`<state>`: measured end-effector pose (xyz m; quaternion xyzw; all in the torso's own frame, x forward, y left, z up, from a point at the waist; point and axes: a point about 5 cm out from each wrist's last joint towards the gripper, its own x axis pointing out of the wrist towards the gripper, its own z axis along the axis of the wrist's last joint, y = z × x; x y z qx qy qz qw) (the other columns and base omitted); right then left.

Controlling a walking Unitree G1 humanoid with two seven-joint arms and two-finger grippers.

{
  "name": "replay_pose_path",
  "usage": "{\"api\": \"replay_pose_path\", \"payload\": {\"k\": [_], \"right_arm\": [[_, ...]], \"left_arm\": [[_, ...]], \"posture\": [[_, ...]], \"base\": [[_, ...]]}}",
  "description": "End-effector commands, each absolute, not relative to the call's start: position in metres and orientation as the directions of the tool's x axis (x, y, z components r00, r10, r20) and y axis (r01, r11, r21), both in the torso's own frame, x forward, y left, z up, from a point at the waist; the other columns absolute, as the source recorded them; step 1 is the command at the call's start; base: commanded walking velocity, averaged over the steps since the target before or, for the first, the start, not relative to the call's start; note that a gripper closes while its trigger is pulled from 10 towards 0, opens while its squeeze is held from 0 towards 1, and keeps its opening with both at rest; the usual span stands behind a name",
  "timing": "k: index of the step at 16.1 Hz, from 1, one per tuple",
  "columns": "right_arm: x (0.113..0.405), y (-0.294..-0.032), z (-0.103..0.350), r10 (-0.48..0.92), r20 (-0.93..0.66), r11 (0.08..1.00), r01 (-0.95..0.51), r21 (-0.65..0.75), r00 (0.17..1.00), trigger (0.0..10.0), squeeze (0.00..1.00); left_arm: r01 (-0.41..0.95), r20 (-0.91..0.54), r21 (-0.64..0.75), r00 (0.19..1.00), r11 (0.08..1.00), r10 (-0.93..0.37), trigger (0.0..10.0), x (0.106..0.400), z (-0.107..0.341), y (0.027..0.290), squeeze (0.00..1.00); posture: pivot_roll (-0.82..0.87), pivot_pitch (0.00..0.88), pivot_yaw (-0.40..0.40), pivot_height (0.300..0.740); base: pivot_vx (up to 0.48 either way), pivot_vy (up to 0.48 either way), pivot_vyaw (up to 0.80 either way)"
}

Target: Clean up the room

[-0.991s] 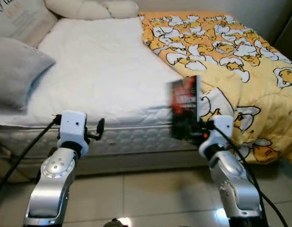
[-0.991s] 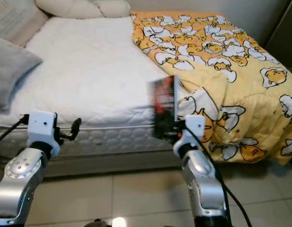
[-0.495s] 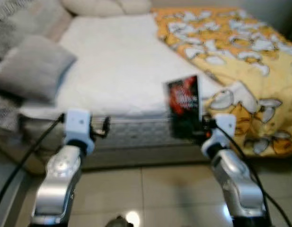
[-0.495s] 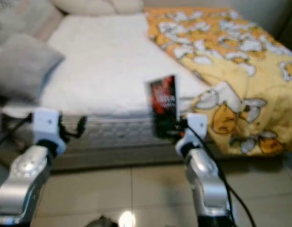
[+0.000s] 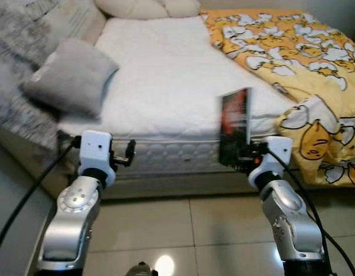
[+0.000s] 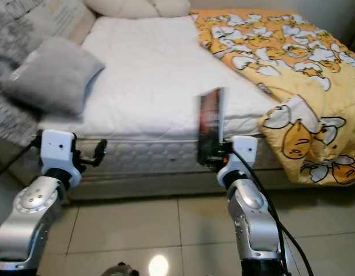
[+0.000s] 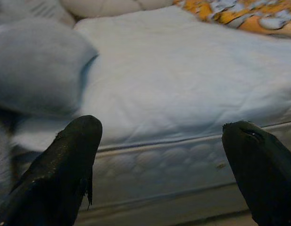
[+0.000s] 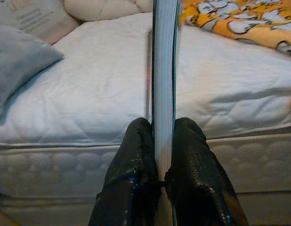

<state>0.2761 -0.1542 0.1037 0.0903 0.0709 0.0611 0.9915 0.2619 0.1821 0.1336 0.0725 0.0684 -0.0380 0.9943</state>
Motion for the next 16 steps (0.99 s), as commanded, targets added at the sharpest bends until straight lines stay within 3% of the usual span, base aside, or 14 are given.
{"api": "replay_pose_path", "payload": {"k": [1, 5, 16], "right_arm": [[0.2793, -0.1513, 0.1133, 0.146, -0.087, 0.974, -0.128, 0.185, 0.986, 10.0, 0.0], [0.2806, -0.1481, 0.1117, 0.158, -0.093, 0.974, -0.139, 0.177, 0.983, 10.0, 0.0], [0.2841, -0.147, 0.1092, 0.171, -0.121, 0.98, -0.156, 0.124, 0.978, 10.0, 0.0]], "left_arm": [[0.082, -0.124, 0.145, 0.99, 0.986, -0.064, 10.0, 0.2635, 0.1385, 0.1807, 0.0], [0.071, -0.104, 0.147, 0.993, 0.987, -0.056, 10.0, 0.2645, 0.1403, 0.1819, 0.0], [0.078, -0.109, 0.14, 0.992, 0.987, -0.063, 10.0, 0.267, 0.14, 0.1805, 0.0]], "posture": [[0.09, 0.0, 0.001, 0.74], [0.09, 0.0, -0.01, 0.74], [0.09, 0.0, -0.001, 0.74]], "base": [[0.0, 0.0, 0.0], [0.0, 0.0, 0.0], [0.284, 0.0, 0.0]]}}
